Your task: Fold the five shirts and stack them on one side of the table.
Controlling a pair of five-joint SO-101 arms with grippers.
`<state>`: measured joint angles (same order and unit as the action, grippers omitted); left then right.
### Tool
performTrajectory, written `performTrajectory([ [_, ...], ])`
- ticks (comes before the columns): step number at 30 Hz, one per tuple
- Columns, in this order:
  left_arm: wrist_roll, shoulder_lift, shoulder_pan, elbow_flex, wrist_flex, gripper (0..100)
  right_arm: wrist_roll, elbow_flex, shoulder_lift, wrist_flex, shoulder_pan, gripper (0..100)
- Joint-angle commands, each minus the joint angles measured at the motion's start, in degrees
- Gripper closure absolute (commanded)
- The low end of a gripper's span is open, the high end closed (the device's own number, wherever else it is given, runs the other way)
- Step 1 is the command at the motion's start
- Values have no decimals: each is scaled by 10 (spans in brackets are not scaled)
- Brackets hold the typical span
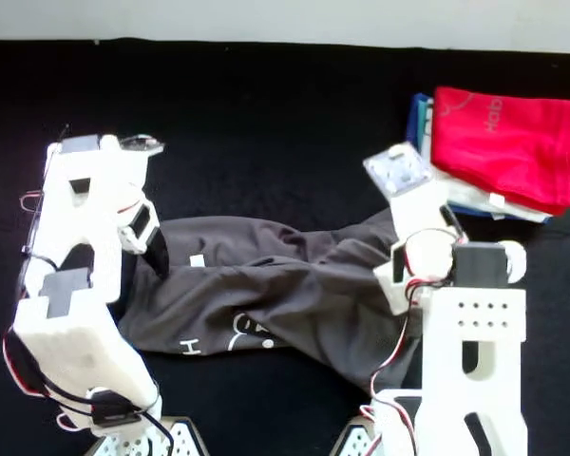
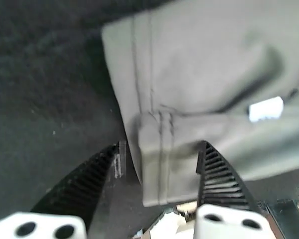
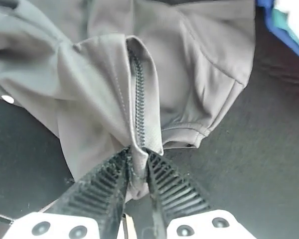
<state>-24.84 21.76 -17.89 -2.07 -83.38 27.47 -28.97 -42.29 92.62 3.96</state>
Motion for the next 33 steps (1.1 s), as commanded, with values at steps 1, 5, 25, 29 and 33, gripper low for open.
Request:
performTrajectory([
  [1,4,8,-9,20,40,766,3,-28,-19,-22,-7,993],
  [5,4,13,-14,20,49,766,1,-66,-35,-43,-7,993],
  [25,4,13,-12,78,-4,882,4,-145,-74,-77,-6,993],
  [29,5,7,-11,102,-25,991,0,-145,-70,-104,-7,993],
  [33,5,8,-13,152,-84,992,-42,-175,-69,-183,-5,993],
])
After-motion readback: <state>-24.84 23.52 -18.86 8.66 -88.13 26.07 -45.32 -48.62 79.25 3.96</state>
